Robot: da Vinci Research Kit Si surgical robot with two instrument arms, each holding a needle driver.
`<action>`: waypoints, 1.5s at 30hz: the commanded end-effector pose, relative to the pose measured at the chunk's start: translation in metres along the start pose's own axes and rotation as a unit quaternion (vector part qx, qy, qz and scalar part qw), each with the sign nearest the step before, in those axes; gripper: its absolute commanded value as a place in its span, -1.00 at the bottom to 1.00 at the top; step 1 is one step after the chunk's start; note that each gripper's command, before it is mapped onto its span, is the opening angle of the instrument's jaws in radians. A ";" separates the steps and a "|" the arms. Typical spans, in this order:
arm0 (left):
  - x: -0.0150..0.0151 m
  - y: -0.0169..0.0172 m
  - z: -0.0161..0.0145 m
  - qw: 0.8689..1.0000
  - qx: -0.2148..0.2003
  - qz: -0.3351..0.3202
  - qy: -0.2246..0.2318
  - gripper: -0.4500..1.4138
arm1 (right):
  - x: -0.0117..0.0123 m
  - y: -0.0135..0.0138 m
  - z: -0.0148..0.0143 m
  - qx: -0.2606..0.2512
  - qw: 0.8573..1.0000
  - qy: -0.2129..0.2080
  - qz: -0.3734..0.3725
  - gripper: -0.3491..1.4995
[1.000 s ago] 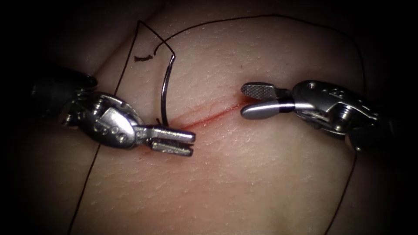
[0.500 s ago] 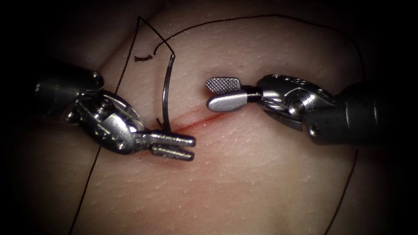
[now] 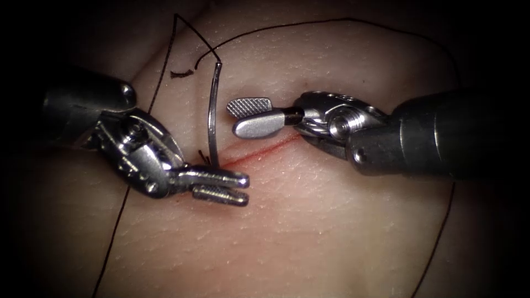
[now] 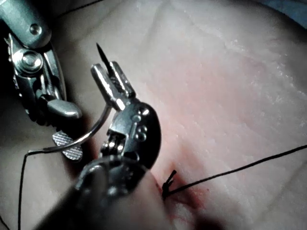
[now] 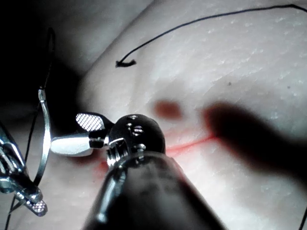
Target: Wound Closure
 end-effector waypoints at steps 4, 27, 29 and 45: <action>-0.0001 0.0005 0.0006 1.000 -0.002 0.005 0.008 -1.00 | -0.0001 0.0008 0.0015 0.013 1.000 0.006 0.009 0.53; 0.0000 -0.0001 0.0010 1.000 -0.001 0.007 0.014 -1.00 | -0.0004 0.0006 0.0038 0.046 0.998 0.021 0.038 0.42; 0.0000 -0.0001 0.0010 1.000 -0.001 0.007 0.014 -1.00 | -0.0005 0.0006 0.0039 0.047 0.998 0.021 0.038 0.34; 0.0001 -0.0002 0.0011 1.000 0.000 0.007 0.009 -1.00 | -0.0006 0.0000 0.0034 0.038 0.998 0.025 0.043 -1.00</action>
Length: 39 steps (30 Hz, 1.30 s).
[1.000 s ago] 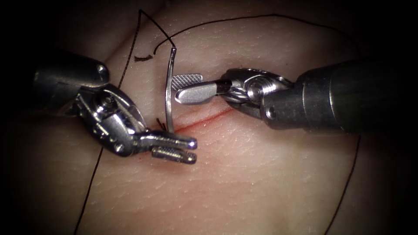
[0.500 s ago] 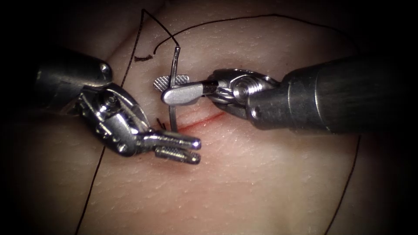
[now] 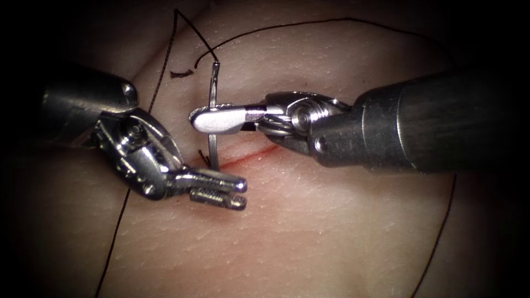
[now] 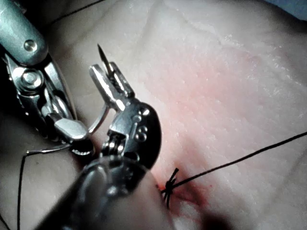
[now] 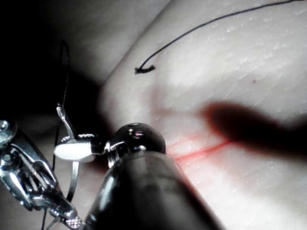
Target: Wound Closure
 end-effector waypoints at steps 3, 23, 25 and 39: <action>-0.0004 0.0004 0.0005 1.000 0.005 -0.016 -0.016 -0.14 | -0.0001 0.0003 0.0001 0.001 1.000 0.003 0.002 -1.00; 0.0033 0.0011 -0.0010 0.953 0.052 -0.260 -0.145 -0.39 | 0.0023 0.0012 -0.0037 0.005 0.961 -0.038 -0.274 -1.00; 0.0029 0.0013 -0.0009 0.939 0.072 -0.287 -0.173 -0.68 | 0.0024 0.0016 -0.0038 0.005 0.943 -0.056 -0.327 -1.00; 0.0004 0.0054 0.0022 0.879 0.174 -0.294 -0.333 -1.00 | 0.0036 0.0042 -0.0030 0.007 0.858 -0.113 -0.502 -1.00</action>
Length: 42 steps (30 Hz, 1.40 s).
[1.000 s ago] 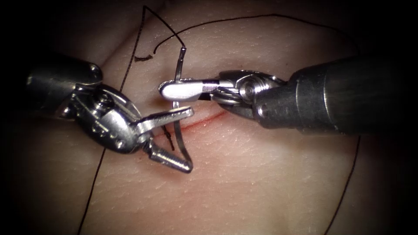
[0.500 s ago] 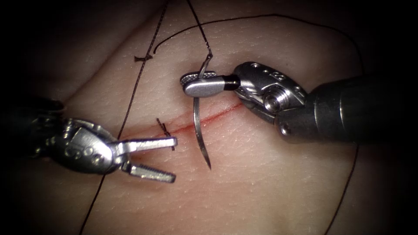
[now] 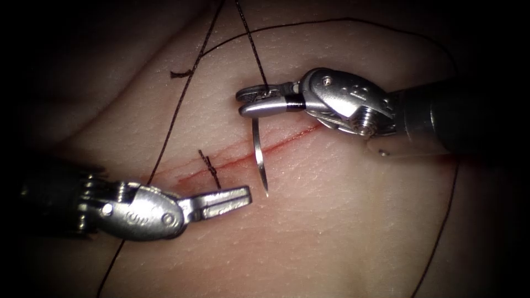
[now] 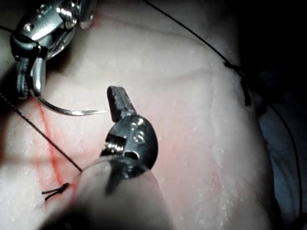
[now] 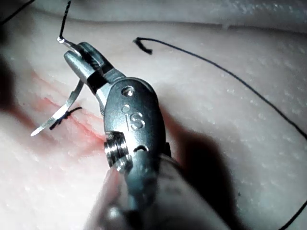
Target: Wound Closure
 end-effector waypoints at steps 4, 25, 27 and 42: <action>-0.0010 0.0003 0.0011 0.999 0.026 -0.031 -0.028 -1.00 | -0.0019 0.0012 0.0011 -0.001 0.999 -0.007 -0.046 -1.00; -0.0063 0.0011 0.0044 0.991 -0.039 -0.056 -0.111 -1.00 | -0.0057 0.0031 0.0017 0.033 0.989 -0.055 -0.136 -1.00; -0.0064 0.0009 0.0047 0.991 -0.038 -0.056 -0.112 -1.00 | -0.0057 0.0032 0.0016 0.039 0.986 -0.060 -0.150 -1.00; -0.0090 0.0003 0.0069 0.982 -0.048 -0.098 -0.153 -1.00 | -0.0063 0.0033 0.0016 0.067 0.968 -0.084 -0.228 -1.00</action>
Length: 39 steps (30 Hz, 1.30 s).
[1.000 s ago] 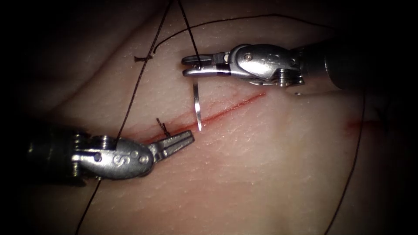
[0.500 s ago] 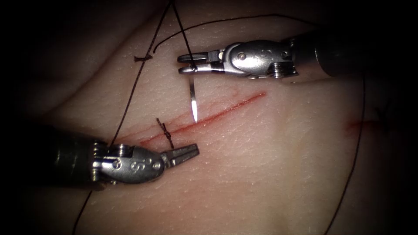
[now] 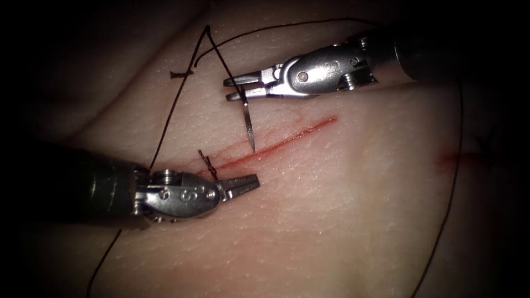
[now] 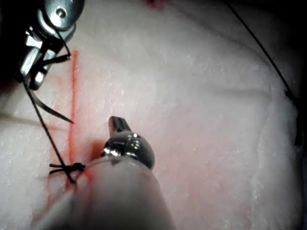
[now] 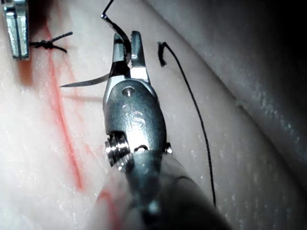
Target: Wound Closure
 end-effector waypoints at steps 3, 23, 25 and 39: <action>-0.0014 0.0002 0.0017 1.000 0.000 0.001 -0.007 -1.00 | -0.0006 -0.0002 0.0013 0.000 1.000 -0.001 -0.020 -1.00; -0.0034 -0.0006 0.0030 1.000 -0.001 -0.011 -0.024 -1.00 | -0.0009 -0.0008 0.0026 0.001 0.997 0.011 -0.080 -1.00; -0.0035 -0.0006 0.0031 1.000 -0.001 -0.014 -0.026 -1.00 | -0.0010 -0.0008 0.0029 0.000 0.996 0.010 -0.086 -1.00; -0.0039 -0.0004 0.0027 0.999 -0.002 -0.018 -0.028 -1.00 | -0.0023 -0.0012 0.0034 0.001 0.993 0.009 -0.116 -1.00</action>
